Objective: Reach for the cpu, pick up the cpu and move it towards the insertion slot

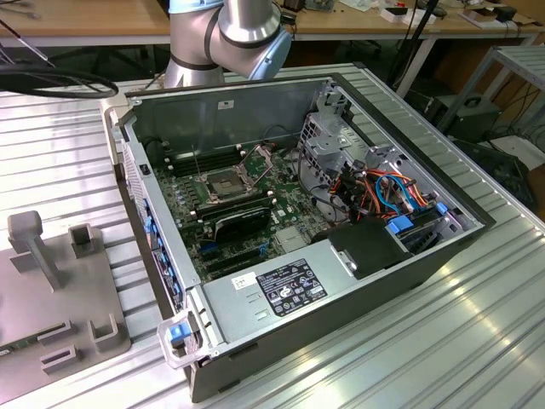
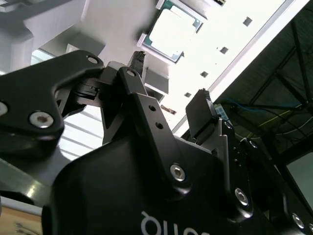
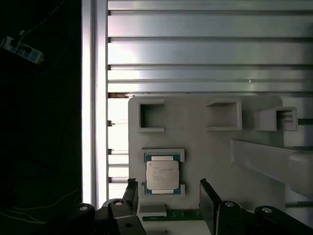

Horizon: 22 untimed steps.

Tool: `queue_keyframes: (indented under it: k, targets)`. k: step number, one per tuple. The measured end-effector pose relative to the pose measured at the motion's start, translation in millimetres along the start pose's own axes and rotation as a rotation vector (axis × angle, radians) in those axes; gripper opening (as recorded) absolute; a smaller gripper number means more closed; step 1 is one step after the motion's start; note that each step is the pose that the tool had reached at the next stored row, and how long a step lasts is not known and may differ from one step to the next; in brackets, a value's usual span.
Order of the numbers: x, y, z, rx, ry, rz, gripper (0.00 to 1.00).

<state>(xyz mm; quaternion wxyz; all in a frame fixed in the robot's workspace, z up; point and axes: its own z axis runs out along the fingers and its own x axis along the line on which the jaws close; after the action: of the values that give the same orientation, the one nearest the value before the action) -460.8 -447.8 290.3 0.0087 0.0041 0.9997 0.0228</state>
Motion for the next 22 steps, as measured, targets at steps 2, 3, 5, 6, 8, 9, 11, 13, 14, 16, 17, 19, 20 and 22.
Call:
queue_keyframes:
  k: [2, 3, 5, 6, 8, 9, 11, 13, 14, 16, 17, 19, 20, 22]
  targets:
    - [0.0, -0.4, 4.4, 0.0001, 0.0003, 0.000, 0.62]
    - [0.1, -0.5, 6.0, 0.0001, 0.0005, 0.000, 0.62]
    - [0.1, -0.8, 10.7, 0.0000, 0.0009, 0.000, 0.62]
    - [0.2, -0.9, 12.6, 0.0001, 0.0011, 0.000, 0.62]
    - [0.2, -1.1, 16.4, 0.0001, 0.0013, 0.000, 0.62]
    - [0.2, -1.2, 18.9, 0.0001, 0.0015, 0.000, 0.62]
    - [0.3, -1.4, 22.4, 0.0000, 0.0022, 0.000, 0.62]
    - [0.4, -1.4, 24.1, 0.0001, 0.0026, 0.000, 0.62]
    - [0.4, -1.5, 24.1, 0.0002, 0.0027, 0.000, 0.62]
    - [0.4, -1.5, 24.1, 0.0002, 0.0028, 0.000, 0.62]
    - [0.4, -1.5, 24.3, 0.0001, 0.0026, 0.000, 0.62]
    - [0.4, -1.5, 24.5, 0.0001, 0.0026, 0.000, 0.62]
    - [0.4, -1.5, 24.9, 0.0001, 0.0026, 0.000, 0.62]
    - [0.4, -1.5, 26.2, 0.0003, 0.0065, 0.000, 0.62]
